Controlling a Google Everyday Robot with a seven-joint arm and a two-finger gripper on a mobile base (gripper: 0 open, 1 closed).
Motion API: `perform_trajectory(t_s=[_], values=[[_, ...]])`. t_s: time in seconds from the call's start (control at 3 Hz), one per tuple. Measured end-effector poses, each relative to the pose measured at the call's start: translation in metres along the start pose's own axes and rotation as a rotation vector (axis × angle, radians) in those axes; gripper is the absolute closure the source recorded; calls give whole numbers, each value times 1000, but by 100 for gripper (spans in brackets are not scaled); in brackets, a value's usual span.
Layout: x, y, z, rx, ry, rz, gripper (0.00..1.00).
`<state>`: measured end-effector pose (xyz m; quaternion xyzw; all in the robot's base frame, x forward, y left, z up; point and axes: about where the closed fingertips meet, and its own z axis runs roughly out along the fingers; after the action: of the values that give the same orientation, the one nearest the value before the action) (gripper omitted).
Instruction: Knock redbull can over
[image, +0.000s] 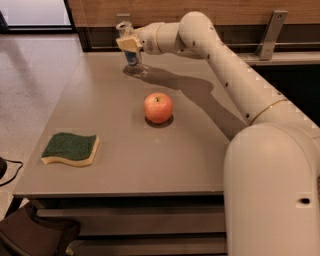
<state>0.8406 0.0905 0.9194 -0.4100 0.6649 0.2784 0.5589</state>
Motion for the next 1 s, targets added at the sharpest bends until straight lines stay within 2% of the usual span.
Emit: perform_trajectory(t_s=[0.33,0.67,1.0], values=[[-17,2,-26,40,-14,-52,100],[-31,9,-53,88,63,-104,100],[-29,11,-56,88,198,-102,100]])
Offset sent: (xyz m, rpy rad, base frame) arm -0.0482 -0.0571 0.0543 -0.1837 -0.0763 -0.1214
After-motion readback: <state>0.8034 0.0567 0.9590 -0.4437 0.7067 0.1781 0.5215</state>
